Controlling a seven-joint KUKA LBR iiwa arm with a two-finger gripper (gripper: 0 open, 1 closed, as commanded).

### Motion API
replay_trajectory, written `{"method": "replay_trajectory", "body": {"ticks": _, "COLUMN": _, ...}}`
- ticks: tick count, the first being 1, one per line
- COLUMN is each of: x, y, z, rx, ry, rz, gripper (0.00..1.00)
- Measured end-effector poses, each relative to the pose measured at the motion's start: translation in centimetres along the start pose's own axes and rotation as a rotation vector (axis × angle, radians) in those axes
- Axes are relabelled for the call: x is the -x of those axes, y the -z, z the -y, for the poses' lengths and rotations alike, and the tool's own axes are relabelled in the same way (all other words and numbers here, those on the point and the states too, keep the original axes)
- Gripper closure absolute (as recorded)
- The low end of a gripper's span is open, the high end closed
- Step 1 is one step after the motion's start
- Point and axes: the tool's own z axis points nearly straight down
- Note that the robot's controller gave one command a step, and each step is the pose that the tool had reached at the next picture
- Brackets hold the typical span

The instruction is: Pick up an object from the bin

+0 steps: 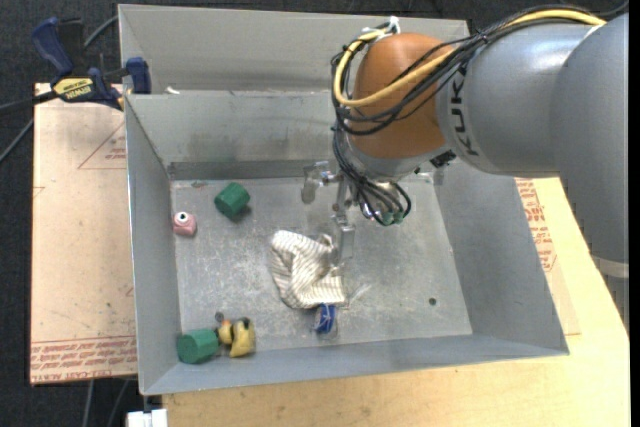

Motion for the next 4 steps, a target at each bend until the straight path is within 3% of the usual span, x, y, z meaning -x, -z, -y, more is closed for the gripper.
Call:
{"method": "replay_trajectory", "body": {"ticks": 1, "x": -0.7, "y": -5.0, "z": 5.3, "rx": 0.001, "ry": 0.095, "rz": -0.008, "gripper": 0.0}}
{"method": "replay_trajectory", "body": {"ticks": 2, "x": -0.8, "y": -5.1, "z": 5.6, "rx": -0.001, "ry": 0.091, "rz": -0.011, "gripper": 0.0}}
{"method": "replay_trajectory", "body": {"ticks": 3, "x": -1.2, "y": -4.9, "z": 7.5, "rx": 0.002, "ry": 0.054, "rz": -0.005, "gripper": 1.0}}
{"method": "replay_trajectory", "body": {"ticks": 4, "x": -1.2, "y": -4.9, "z": 7.5, "rx": 0.002, "ry": 0.054, "rz": -0.005, "gripper": 1.0}}
